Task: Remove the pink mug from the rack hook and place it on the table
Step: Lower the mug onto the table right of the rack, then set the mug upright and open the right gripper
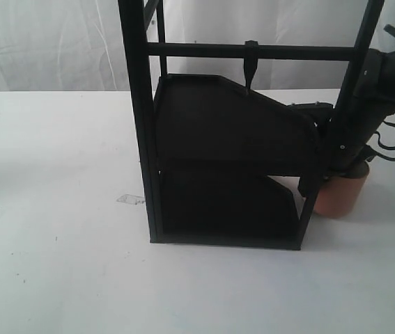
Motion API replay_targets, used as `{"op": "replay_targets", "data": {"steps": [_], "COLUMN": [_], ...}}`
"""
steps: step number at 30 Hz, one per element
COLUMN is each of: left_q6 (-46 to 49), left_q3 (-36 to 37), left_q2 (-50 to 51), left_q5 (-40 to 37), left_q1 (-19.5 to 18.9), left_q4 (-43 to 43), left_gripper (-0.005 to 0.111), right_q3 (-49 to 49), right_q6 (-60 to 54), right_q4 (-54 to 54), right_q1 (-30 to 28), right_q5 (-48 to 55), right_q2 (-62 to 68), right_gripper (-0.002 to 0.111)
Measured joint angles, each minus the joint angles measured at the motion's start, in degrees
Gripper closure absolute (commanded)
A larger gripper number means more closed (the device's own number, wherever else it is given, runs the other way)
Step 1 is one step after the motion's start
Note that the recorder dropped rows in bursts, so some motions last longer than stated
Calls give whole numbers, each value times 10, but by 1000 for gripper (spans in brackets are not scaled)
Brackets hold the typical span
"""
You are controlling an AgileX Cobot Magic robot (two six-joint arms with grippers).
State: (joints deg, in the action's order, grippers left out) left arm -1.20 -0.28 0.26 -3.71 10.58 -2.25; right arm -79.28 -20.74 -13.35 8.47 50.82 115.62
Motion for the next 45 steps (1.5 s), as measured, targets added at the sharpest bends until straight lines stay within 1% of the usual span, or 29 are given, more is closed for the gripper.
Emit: {"op": "replay_targets", "data": {"steps": [4,7,14,23,42,43,45], "left_q6": [0,0,0,0,0,0,0], "left_q3": [0,0,0,0,0,0,0], "left_q2": [0,0,0,0,0,0,0], "left_q5": [0,0,0,0,0,0,0], "left_q1": [0,0,0,0,0,0,0], "left_q4": [0,0,0,0,0,0,0], "left_gripper": [107,107,107,107,107,107,107], "right_q3": [0,0,-6,-14,-21,-21,-21], "right_q6": [1,2,13,64,66,65,60], "right_q4": [2,2,9,76,77,75,70], "right_q1": [1,1,1,4,4,4,4], "right_q5": [0,0,7,18,33,33,34], "right_q2": [0,0,7,12,19,19,19], "right_gripper": [105,101,101,101,101,100,95]}}
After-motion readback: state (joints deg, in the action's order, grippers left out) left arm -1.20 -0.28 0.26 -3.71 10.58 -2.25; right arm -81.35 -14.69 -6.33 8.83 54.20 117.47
